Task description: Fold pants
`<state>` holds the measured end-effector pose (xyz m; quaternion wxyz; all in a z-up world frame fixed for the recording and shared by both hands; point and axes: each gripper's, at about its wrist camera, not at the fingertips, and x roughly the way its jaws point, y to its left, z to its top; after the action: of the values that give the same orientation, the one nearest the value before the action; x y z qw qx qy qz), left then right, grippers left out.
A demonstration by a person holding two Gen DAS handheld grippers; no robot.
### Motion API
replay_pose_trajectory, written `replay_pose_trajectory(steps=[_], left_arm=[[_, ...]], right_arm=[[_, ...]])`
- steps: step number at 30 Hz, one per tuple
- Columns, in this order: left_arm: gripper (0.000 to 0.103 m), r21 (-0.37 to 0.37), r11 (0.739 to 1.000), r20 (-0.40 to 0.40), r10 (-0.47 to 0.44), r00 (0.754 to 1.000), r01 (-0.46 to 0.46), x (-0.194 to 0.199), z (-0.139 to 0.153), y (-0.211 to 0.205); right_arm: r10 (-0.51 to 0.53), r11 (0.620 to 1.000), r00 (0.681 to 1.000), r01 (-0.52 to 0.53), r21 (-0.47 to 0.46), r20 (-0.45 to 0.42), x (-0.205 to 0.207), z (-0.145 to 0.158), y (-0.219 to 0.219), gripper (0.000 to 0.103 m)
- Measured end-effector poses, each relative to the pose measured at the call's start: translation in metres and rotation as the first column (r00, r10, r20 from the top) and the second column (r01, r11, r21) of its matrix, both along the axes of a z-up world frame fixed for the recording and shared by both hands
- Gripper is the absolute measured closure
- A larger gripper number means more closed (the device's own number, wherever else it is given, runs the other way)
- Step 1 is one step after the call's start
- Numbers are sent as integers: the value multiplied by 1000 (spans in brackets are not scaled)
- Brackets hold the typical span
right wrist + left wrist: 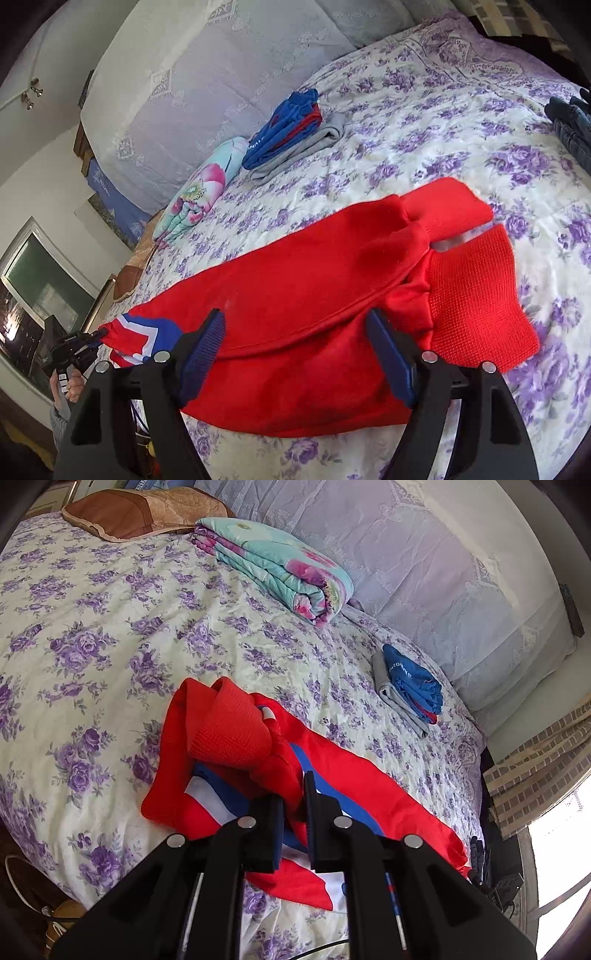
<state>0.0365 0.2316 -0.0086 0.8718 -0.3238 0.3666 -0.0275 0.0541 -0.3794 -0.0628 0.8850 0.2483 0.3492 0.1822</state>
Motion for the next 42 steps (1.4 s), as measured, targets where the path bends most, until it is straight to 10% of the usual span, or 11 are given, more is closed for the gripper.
replay_pose_trajectory(steps=[8,12,15,28,34,36,37,42], left_arm=[[94,-6,1000,-11,2,1000,-3,2,-6,2],[94,-5,1000,-4,-1,1000,1,2,-2,3],[94,-3,1000,-2,-4,1000,4,3,0,4],[94,102,993,61,-60,996,53,81,51,-15],[94,81,996,19,-44,999,43,109,42,-8],[94,82,996,16,-47,999,46,108,39,-8],[94,80,996,14,-46,999,44,107,38,-7],[94,58,997,14,-45,999,44,101,36,-5]], right_arm=[[-4,999,999,2,-50,-44,21,-9,2,38],[-35,999,999,35,-27,-7,33,-6,-1,78],[-52,999,999,52,2,10,32,-8,-9,90],[-137,989,982,129,69,133,52,48,-44,94],[-64,988,995,74,138,-75,62,19,-42,86],[-80,986,990,95,139,-113,51,17,-44,31],[-90,985,989,106,133,-120,46,17,-45,26],[-94,979,989,112,168,-114,40,13,-43,26]])
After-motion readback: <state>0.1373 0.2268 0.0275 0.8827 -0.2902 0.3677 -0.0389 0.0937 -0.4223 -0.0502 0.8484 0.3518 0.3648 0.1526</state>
